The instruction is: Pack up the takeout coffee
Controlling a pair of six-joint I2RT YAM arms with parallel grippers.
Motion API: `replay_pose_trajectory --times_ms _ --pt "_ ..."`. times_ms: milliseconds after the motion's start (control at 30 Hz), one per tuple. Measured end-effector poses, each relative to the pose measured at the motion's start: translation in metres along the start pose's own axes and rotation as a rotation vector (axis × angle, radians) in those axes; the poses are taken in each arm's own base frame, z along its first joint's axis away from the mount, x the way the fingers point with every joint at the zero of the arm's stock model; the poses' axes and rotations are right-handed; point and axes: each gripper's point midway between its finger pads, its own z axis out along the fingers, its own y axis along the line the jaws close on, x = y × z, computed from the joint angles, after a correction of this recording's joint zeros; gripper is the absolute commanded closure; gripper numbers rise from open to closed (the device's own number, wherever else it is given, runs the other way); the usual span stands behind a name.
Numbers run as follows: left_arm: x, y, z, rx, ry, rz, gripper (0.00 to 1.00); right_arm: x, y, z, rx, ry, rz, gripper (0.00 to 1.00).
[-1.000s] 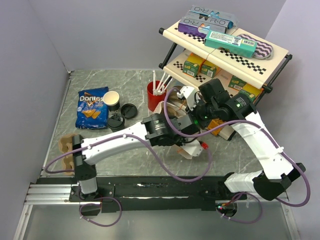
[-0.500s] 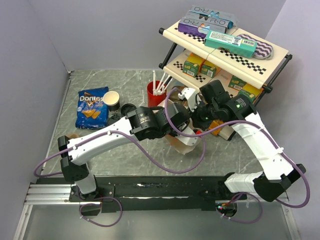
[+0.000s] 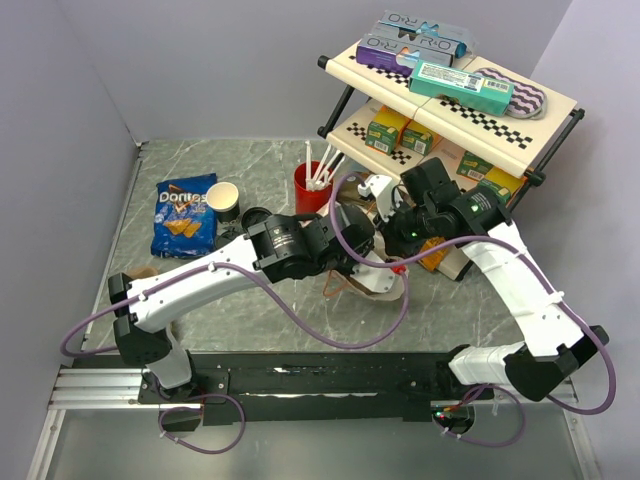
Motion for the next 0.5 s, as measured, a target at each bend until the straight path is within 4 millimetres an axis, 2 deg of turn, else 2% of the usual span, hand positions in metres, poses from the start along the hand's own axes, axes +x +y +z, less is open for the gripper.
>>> replay_pose_trajectory --times_ms 100,133,200,233,300,333,367,433,500 --pt "-0.005 0.0 -0.001 0.018 -0.053 -0.09 0.9 0.0 0.001 0.0 -0.007 -0.004 0.0 1.0" --pt "-0.007 0.001 -0.002 0.022 -0.072 -0.122 0.82 -0.001 0.002 0.0 -0.009 -0.005 -0.001 1.0" --pt "-0.009 0.004 -0.005 0.035 -0.125 -0.195 0.79 -0.001 0.003 -0.001 -0.012 -0.008 -0.001 1.0" --pt "-0.009 0.005 -0.007 0.043 -0.151 -0.235 0.66 -0.001 0.003 -0.001 -0.014 -0.01 -0.001 1.0" --pt "-0.008 0.003 -0.015 0.062 -0.207 -0.3 0.47 -0.001 0.003 -0.001 -0.016 -0.01 -0.001 1.0" --pt "-0.006 0.0 -0.02 0.074 -0.23 -0.328 0.35 -0.001 0.003 -0.001 -0.016 -0.01 0.0 1.0" --pt "-0.005 -0.003 -0.025 0.087 -0.255 -0.346 0.29 -0.001 0.003 -0.001 -0.017 -0.011 0.001 1.0" --pt "-0.006 -0.011 -0.036 0.114 -0.308 -0.387 0.23 -0.002 0.005 -0.001 -0.022 -0.012 0.005 1.0" --pt "-0.011 -0.014 -0.045 0.137 -0.372 -0.424 0.24 -0.002 0.007 -0.001 -0.033 -0.016 0.009 1.0"
